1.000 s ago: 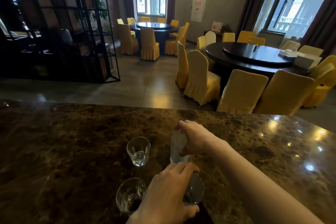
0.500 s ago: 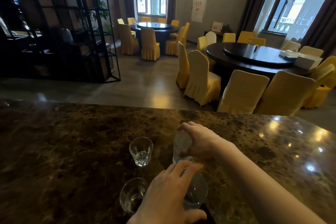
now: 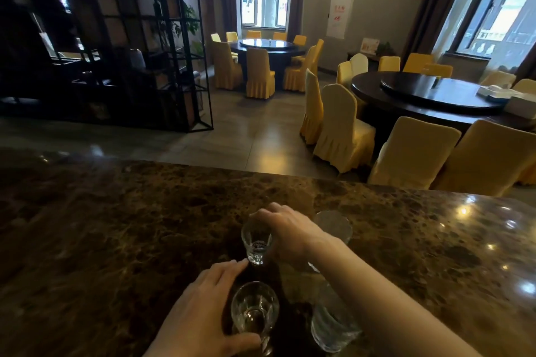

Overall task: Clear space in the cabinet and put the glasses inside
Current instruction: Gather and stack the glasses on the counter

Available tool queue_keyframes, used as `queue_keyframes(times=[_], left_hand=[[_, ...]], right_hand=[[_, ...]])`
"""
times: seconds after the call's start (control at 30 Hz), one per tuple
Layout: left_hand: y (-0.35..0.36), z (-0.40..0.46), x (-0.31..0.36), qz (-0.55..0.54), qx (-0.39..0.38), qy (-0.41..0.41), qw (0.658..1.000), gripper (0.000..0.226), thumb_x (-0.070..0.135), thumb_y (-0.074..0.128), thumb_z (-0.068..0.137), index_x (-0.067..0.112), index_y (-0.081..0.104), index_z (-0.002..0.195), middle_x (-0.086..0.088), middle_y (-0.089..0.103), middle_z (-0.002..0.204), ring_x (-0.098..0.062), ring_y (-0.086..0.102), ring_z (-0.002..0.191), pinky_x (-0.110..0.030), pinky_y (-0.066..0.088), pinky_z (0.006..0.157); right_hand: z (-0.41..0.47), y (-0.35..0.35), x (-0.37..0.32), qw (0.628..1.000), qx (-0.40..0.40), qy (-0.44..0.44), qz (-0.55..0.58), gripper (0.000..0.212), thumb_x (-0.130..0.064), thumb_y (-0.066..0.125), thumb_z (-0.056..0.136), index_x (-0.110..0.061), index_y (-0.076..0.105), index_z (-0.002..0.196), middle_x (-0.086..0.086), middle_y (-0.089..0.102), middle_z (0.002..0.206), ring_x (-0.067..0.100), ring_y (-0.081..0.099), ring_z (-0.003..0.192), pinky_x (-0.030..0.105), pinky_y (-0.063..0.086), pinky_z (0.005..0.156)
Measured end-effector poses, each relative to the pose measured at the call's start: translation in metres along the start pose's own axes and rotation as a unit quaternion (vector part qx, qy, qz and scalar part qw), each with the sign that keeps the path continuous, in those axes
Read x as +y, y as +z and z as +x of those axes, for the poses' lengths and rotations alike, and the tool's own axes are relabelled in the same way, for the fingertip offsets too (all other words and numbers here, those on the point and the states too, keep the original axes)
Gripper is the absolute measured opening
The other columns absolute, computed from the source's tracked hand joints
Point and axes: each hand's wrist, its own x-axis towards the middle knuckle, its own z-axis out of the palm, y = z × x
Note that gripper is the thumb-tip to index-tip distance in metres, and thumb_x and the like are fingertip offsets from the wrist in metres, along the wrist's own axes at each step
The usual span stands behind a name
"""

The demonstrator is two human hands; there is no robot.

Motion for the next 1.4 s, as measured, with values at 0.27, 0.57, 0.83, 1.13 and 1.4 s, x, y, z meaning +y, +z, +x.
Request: queue_keyframes(times=[0.27, 0.57, 0.83, 1.13, 1.4], left_hand=[[0.014, 0.025, -0.002, 0.024, -0.072, 0.063, 0.995, 0.107, 0.063, 0.077, 0.068, 0.045, 0.013, 0.151, 0.025, 0.023, 0.150, -0.002, 0.026, 0.136, -0.032, 0.032, 0.112], [0.023, 0.036, -0.008, 0.040, -0.105, 0.091, 0.989, 0.086, 0.056, 0.073, 0.073, 0.039, 0.031, 0.145, 0.020, 0.033, 0.142, -0.009, 0.035, 0.132, -0.041, 0.040, 0.107], [0.026, 0.048, -0.012, 0.040, -0.108, 0.118, 0.986, 0.075, 0.051, 0.075, 0.076, 0.034, 0.040, 0.140, 0.012, 0.040, 0.137, -0.012, 0.039, 0.128, -0.038, 0.041, 0.105], [0.021, 0.033, -0.022, 0.017, -0.019, 0.160, 0.987, 0.079, 0.060, 0.079, 0.061, 0.036, 0.046, 0.129, 0.018, 0.047, 0.124, -0.007, 0.047, 0.117, -0.032, 0.044, 0.102], [-0.010, -0.008, -0.022, 0.015, 0.056, 0.158, 0.986, 0.087, 0.069, 0.075, 0.058, 0.042, 0.042, 0.133, 0.022, 0.048, 0.124, -0.003, 0.048, 0.113, -0.028, 0.042, 0.100]], right_hand=[[0.034, 0.026, -0.013, 0.997, -0.048, 0.005, -0.053, 0.096, -0.022, 0.087, 0.072, -0.039, 0.035, 0.150, 0.000, 0.046, 0.136, 0.023, 0.045, 0.121, 0.037, 0.053, 0.088], [0.042, 0.033, -0.012, 0.996, -0.055, 0.033, -0.060, 0.087, -0.016, 0.088, 0.068, -0.031, 0.046, 0.142, 0.002, 0.050, 0.127, 0.025, 0.051, 0.112, 0.035, 0.053, 0.081], [0.041, 0.034, -0.021, 0.996, -0.031, 0.061, -0.054, 0.083, -0.021, 0.090, 0.068, -0.034, 0.050, 0.140, -0.002, 0.052, 0.119, 0.017, 0.051, 0.103, 0.026, 0.046, 0.072], [0.011, -0.002, -0.059, 0.992, 0.013, 0.117, -0.056, 0.078, -0.023, 0.088, 0.071, -0.029, 0.053, 0.140, 0.003, 0.053, 0.122, 0.024, 0.054, 0.109, 0.039, 0.055, 0.086], [-0.046, -0.036, -0.080, 0.984, 0.073, 0.139, -0.085, 0.083, -0.031, 0.089, 0.070, -0.035, 0.049, 0.142, -0.001, 0.053, 0.125, 0.021, 0.054, 0.112, 0.030, 0.050, 0.078]])
